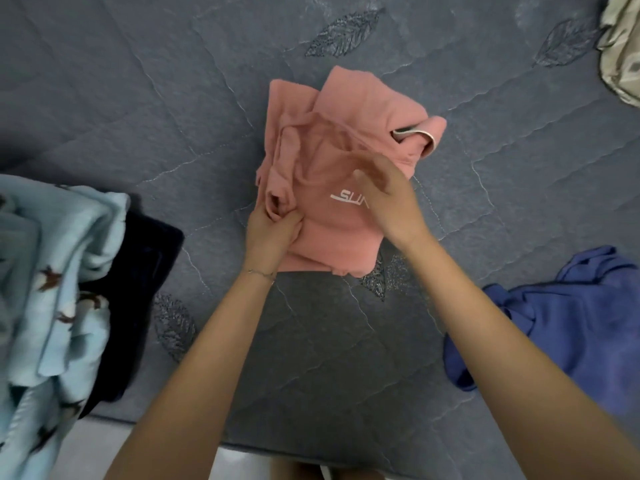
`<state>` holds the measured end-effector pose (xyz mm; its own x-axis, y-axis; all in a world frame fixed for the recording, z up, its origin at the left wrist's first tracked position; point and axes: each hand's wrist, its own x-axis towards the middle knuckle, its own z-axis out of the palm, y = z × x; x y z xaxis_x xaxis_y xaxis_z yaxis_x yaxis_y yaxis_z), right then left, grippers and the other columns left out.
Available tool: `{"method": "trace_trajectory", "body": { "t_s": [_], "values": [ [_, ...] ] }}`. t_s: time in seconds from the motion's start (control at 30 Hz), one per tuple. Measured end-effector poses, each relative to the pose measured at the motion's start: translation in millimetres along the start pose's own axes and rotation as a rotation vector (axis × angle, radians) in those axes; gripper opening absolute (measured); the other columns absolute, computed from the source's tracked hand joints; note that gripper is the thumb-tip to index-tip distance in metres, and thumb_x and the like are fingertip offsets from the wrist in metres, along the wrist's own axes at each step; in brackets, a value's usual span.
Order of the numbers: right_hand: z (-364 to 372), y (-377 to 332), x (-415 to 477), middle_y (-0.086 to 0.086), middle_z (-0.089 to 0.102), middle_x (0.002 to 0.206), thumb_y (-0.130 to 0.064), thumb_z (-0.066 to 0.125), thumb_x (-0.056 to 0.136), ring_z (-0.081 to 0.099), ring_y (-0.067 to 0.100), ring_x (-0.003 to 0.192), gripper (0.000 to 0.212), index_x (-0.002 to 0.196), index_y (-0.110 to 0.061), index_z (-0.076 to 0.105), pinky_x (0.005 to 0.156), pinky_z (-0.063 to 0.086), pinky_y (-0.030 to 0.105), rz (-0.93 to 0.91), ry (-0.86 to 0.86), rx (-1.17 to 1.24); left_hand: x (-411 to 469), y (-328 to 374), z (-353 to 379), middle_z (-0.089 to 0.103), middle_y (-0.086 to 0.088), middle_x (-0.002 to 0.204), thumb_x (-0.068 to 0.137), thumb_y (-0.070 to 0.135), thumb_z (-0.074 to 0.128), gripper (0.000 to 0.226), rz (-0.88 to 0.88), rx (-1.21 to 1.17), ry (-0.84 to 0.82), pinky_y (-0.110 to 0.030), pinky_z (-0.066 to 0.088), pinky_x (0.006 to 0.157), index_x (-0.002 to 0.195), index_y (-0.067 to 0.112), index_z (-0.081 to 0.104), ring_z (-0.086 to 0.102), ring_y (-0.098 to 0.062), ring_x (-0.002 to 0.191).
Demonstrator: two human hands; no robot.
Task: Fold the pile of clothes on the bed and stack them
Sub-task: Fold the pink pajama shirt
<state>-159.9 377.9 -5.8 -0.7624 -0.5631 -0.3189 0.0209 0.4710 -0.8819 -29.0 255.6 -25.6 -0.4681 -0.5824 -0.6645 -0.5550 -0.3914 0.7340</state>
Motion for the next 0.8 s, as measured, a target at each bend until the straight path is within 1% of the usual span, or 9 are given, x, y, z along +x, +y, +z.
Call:
{"method": "trace_trajectory", "body": {
  "t_s": [0.1, 0.2, 0.27, 0.33, 0.4, 0.47, 0.57, 0.67, 0.8],
  "values": [
    [-7, 14, 6, 0.005, 0.064, 0.123, -0.015, 0.058, 0.088, 0.054, 0.020, 0.118, 0.037, 0.123, -0.008, 0.063, 0.105, 0.037, 0.029, -0.159, 0.132, -0.334, -1, -13, -16, 0.058, 0.003, 0.061, 0.085, 0.002, 0.064, 0.010, -0.055, 0.006, 0.101, -0.021, 0.043, 0.058, 0.078, 0.007, 0.059, 0.051, -0.006, 0.058],
    [-9, 24, 6, 0.006, 0.055, 0.135, -0.028, 0.063, 0.084, 0.044, 0.027, 0.129, 0.046, 0.128, -0.013, 0.061, 0.110, 0.030, 0.039, -0.180, 0.177, -0.519, -5, -27, -30, 0.061, -0.009, 0.072, 0.084, 0.003, 0.066, 0.004, -0.072, 0.055, 0.111, -0.026, 0.044, 0.063, 0.087, 0.001, 0.064, 0.055, -0.014, 0.067],
    [-9, 29, 1, 0.009, 0.045, 0.142, -0.031, 0.068, 0.082, 0.036, 0.029, 0.134, 0.058, 0.135, -0.015, 0.055, 0.113, 0.026, 0.040, -0.141, 0.224, -0.547, -7, -40, -37, 0.061, -0.012, 0.071, 0.084, 0.008, 0.070, 0.016, -0.028, 0.175, 0.093, -0.029, 0.043, 0.064, 0.082, -0.007, 0.064, 0.055, -0.017, 0.068],
    [-8, 32, -3, 0.011, 0.038, 0.142, -0.030, 0.073, 0.080, 0.033, 0.026, 0.133, 0.072, 0.143, -0.012, 0.044, 0.115, 0.024, 0.036, -0.068, 0.289, -0.443, -8, -49, -38, 0.060, -0.007, 0.074, 0.084, 0.017, 0.072, 0.023, 0.050, 0.333, 0.098, -0.029, 0.042, 0.064, 0.082, -0.002, 0.060, 0.056, -0.020, 0.072],
    [-4, 36, -4, 0.006, 0.030, 0.138, -0.026, 0.079, 0.078, 0.032, 0.018, 0.131, 0.087, 0.148, -0.009, 0.030, 0.115, 0.023, 0.028, 0.101, 0.329, -0.243, -9, -50, -36, 0.054, -0.006, 0.095, 0.082, 0.022, 0.075, 0.034, 0.104, 0.440, 0.146, -0.029, 0.040, 0.075, 0.099, 0.003, 0.053, 0.051, -0.018, 0.090],
    [-3, 40, 0, 0.007, 0.030, 0.142, -0.027, 0.082, 0.078, 0.036, 0.017, 0.131, 0.096, 0.149, -0.008, 0.021, 0.114, 0.028, 0.029, 0.327, 0.324, -0.027, -5, -46, -35, 0.053, -0.004, 0.110, 0.079, 0.027, 0.078, 0.050, 0.069, 0.294, 0.141, -0.027, 0.041, 0.086, 0.113, 0.008, 0.045, 0.052, -0.014, 0.101],
    [0, 40, 8, 0.009, 0.052, 0.135, -0.034, 0.078, 0.082, 0.059, 0.015, 0.113, 0.078, 0.142, -0.009, 0.034, 0.096, 0.051, 0.029, 0.571, 0.199, 0.331, 1, -31, -34, 0.062, 0.000, 0.094, 0.085, 0.037, 0.073, 0.048, -0.095, -0.033, 0.095, -0.023, 0.047, 0.077, 0.115, 0.016, 0.043, 0.062, -0.003, 0.077],
    [6, 45, 10, 0.004, 0.063, 0.121, -0.033, 0.073, 0.087, 0.065, 0.015, 0.105, 0.054, 0.129, -0.013, 0.046, 0.093, 0.054, 0.034, 0.564, 0.188, 0.312, 10, -24, -29, 0.055, 0.000, 0.065, 0.091, 0.047, 0.062, 0.037, -0.137, -0.009, 0.059, -0.012, 0.044, 0.053, 0.105, 0.015, 0.052, 0.053, 0.002, 0.047],
    [4, 43, -1, 0.006, 0.067, 0.112, -0.022, 0.077, 0.084, 0.068, 0.019, 0.099, 0.041, 0.117, -0.012, 0.054, 0.088, 0.057, 0.035, 0.523, 0.259, 0.396, 12, -27, -19, 0.051, 0.003, 0.066, 0.095, 0.042, 0.060, 0.023, -0.146, -0.074, 0.106, -0.010, 0.041, 0.049, 0.083, 0.022, 0.056, 0.047, -0.001, 0.053]
  ]
}}
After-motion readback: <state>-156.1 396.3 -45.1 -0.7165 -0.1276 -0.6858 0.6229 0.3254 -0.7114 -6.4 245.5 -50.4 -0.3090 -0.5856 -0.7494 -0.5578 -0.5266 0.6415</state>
